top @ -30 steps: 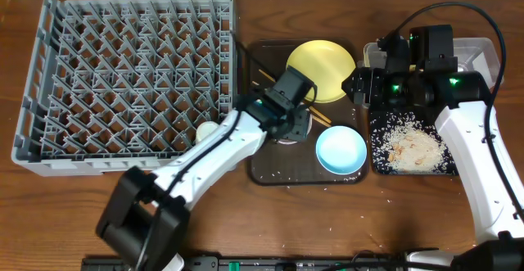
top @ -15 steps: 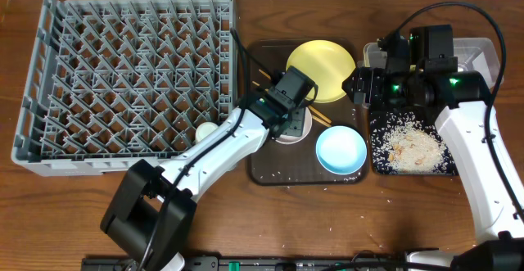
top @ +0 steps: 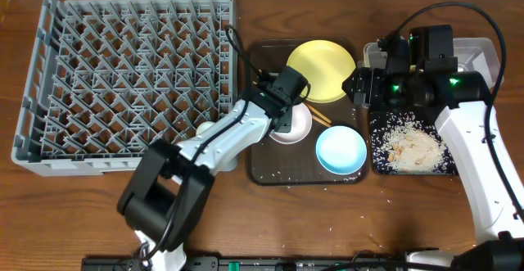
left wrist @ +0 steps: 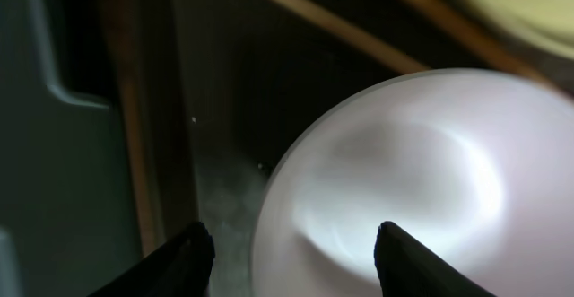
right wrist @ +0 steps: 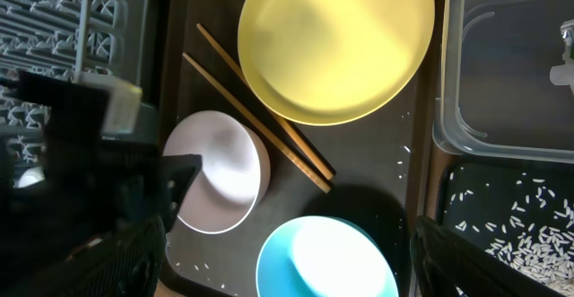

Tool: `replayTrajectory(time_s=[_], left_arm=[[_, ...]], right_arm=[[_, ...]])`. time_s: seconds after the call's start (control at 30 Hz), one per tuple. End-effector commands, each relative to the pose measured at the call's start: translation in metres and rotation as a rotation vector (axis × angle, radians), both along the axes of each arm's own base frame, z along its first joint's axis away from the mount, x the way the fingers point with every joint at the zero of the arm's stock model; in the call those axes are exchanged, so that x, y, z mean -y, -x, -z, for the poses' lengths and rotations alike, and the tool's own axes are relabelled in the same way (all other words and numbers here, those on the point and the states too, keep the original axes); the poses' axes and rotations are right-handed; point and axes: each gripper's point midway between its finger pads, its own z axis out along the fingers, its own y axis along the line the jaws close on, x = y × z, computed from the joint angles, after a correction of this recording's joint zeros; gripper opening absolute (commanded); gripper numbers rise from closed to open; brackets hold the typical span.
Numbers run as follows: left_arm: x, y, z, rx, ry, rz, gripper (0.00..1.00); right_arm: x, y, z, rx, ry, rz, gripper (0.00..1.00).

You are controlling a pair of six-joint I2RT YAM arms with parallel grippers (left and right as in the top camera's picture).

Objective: Sort waste into correct bins and load items into the dishwasher
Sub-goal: 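Grasp the rim of the pink-white bowl with the left gripper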

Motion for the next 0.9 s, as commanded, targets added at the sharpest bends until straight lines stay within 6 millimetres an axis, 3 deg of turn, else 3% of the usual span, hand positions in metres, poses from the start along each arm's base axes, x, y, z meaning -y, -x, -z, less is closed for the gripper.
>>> replayTrajectory(time_s=[0.0, 0.2, 0.47, 0.57, 0.7, 0.87], left_arm=[[-0.004, -0.001, 0.003, 0.012, -0.017, -0.013, 0.57], [-0.005, 0.000, 0.005, 0.003, -0.012, -0.031, 0.38], [0.003, 0.009, 0.026, -0.073, 0.016, -0.010, 0.36], [0.002, 0.008, 0.026, -0.073, 0.016, -0.013, 0.24], [0.001, 0.008, 0.026, -0.073, 0.014, -0.012, 0.08], [0.002, 0.007, 0.015, -0.057, 0.017, 0.014, 0.07]], right_arm=[[0.001, 0.002, -0.007, 0.019, 0.002, 0.000, 0.85], [0.002, 0.004, -0.006, 0.010, 0.003, 0.000, 0.85], [0.002, 0.006, -0.004, -0.002, 0.005, 0.001, 0.89], [0.002, 0.008, -0.004, -0.008, 0.005, 0.000, 0.98], [0.002, 0.010, -0.003, -0.018, 0.006, 0.000, 0.99], [0.002, 0.010, -0.003, -0.018, 0.006, 0.000, 0.99]])
